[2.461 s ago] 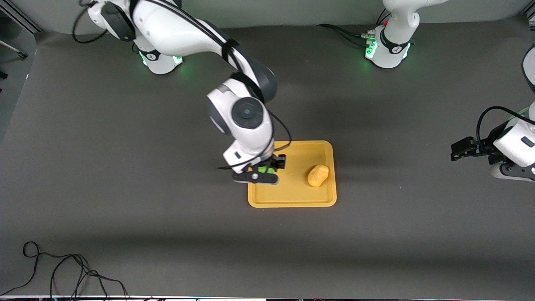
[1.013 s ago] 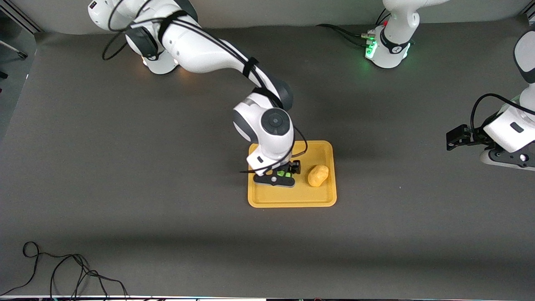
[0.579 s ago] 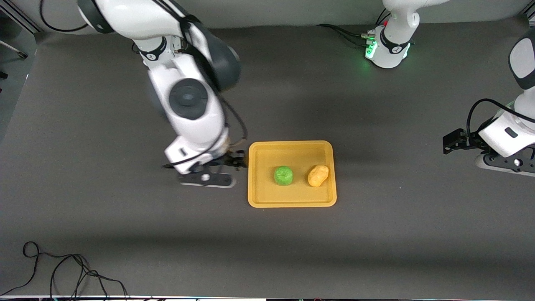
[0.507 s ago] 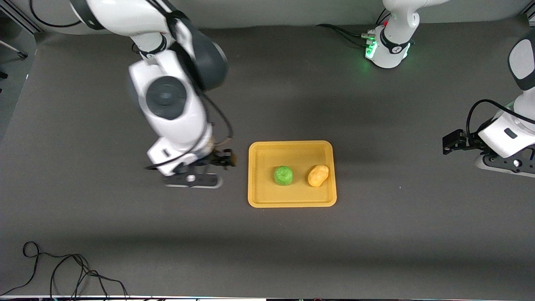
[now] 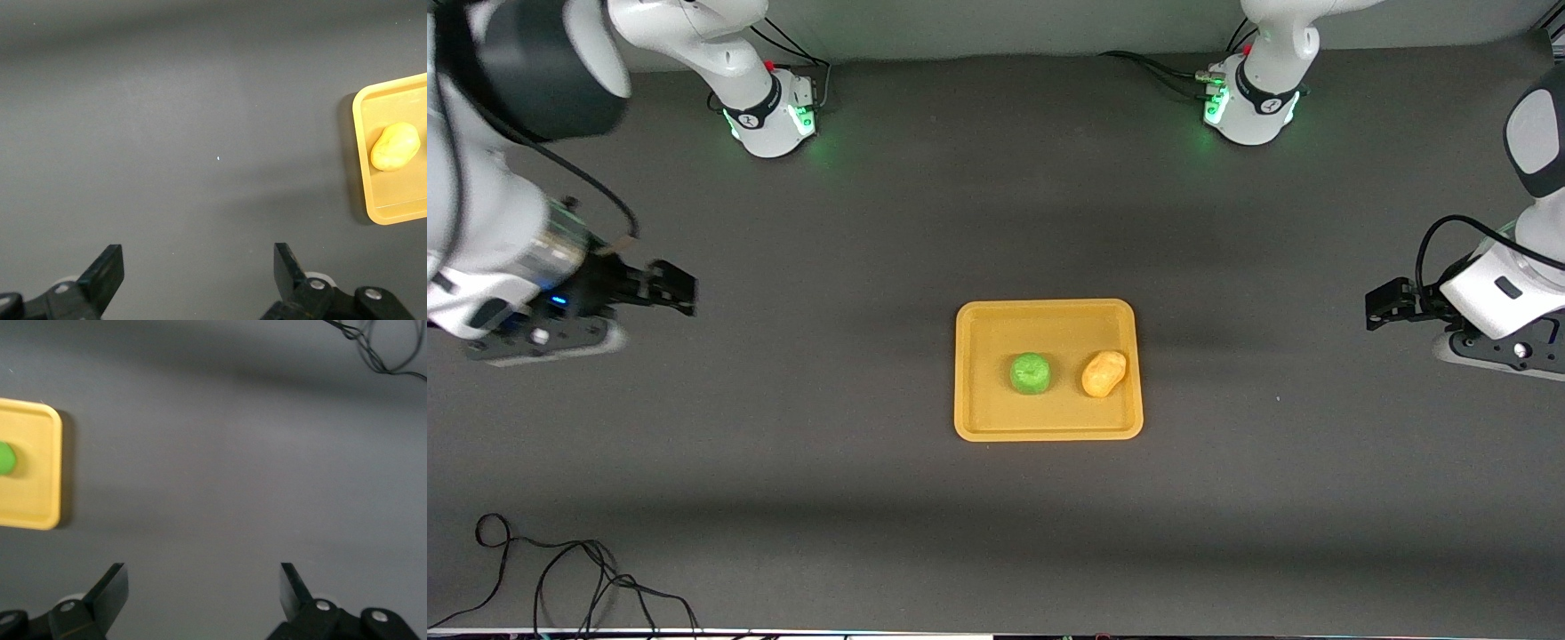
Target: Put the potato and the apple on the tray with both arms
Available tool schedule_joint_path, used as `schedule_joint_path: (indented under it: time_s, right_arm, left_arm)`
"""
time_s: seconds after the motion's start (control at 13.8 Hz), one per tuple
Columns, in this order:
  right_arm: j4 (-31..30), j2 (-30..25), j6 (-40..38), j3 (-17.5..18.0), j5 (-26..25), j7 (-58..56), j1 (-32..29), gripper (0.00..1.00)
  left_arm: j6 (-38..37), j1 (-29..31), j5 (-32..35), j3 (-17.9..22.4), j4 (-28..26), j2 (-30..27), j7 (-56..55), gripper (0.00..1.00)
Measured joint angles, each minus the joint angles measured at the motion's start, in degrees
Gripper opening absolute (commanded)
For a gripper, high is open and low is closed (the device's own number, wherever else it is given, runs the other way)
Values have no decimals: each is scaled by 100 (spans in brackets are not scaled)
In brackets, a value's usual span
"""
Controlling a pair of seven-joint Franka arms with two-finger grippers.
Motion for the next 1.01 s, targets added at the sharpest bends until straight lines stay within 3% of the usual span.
schedule_joint_path:
  time_s: [0.29,1.01]
  right_arm:
    - [-840,-630,177,-6,5,-386,-792,100]
    - [-947,-653,261,-134,4,-442,-1025,100]
  left_arm:
    - [0,-1,0,-2,1,2,2,100]
    - [8,-1,0,-2,3,2,6,100]
